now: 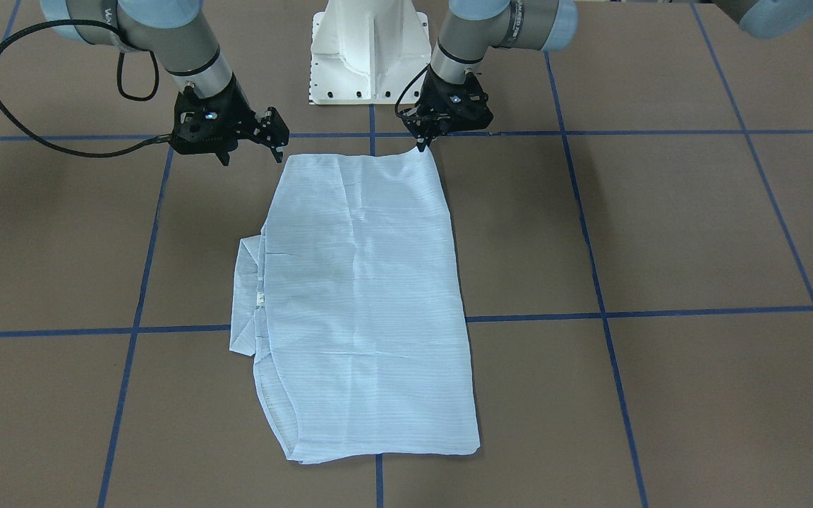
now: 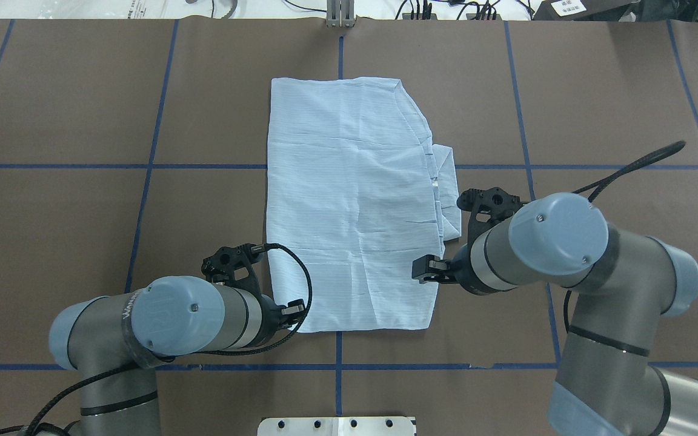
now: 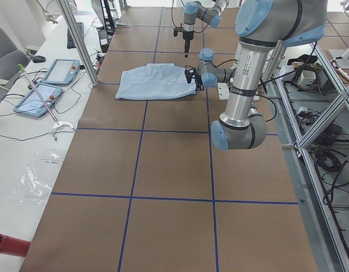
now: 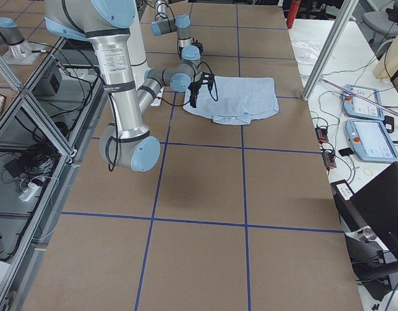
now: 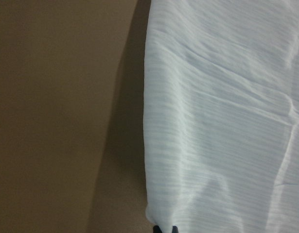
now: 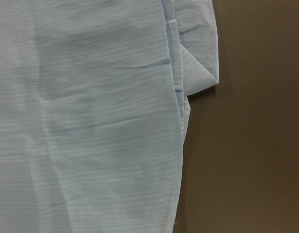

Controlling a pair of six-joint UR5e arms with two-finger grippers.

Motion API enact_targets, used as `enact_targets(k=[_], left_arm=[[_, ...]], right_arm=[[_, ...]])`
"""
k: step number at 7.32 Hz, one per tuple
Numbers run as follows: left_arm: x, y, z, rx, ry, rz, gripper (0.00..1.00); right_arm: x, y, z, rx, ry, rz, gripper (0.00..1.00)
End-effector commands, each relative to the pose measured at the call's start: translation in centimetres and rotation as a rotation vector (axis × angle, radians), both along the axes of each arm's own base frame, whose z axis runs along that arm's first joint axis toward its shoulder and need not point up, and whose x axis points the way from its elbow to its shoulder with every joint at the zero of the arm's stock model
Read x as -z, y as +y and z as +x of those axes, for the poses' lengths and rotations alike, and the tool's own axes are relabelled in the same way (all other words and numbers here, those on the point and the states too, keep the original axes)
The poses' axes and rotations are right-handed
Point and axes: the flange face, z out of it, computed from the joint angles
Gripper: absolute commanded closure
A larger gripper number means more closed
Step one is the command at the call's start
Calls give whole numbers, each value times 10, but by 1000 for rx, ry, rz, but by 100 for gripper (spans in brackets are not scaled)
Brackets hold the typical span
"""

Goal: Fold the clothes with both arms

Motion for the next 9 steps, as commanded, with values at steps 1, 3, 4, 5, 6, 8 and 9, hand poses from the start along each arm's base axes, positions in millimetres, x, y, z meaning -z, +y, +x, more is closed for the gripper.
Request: enact_targets(k=[1,3,4,5,6,8,9], left_arm=[[5,-2,-5,-2,13,-1,100],[9,-3,-10,-2,23,-1,100],[9,-3,-10,-2,23,-1,100],[8,-3,-10,-2,22,-2,100],[9,-4,-10,-1,23,-1,100],[8,-3,-10,-2,22,-2,100],[9,-3,-10,-2,23,-1,100]], right_arm=[[0,31,-27,-94,6,-123,0],[-11,48,-47,-174,31,-228,0],[-15,49,-55,-211,41,-265,0],[-13,44,-69,-257,40,-317,0],[-8,40,-85,-302,39,-366,0],[-6,33,-99,-343,42,-376,0],[-8,33,-100,-348,46,-381,0]])
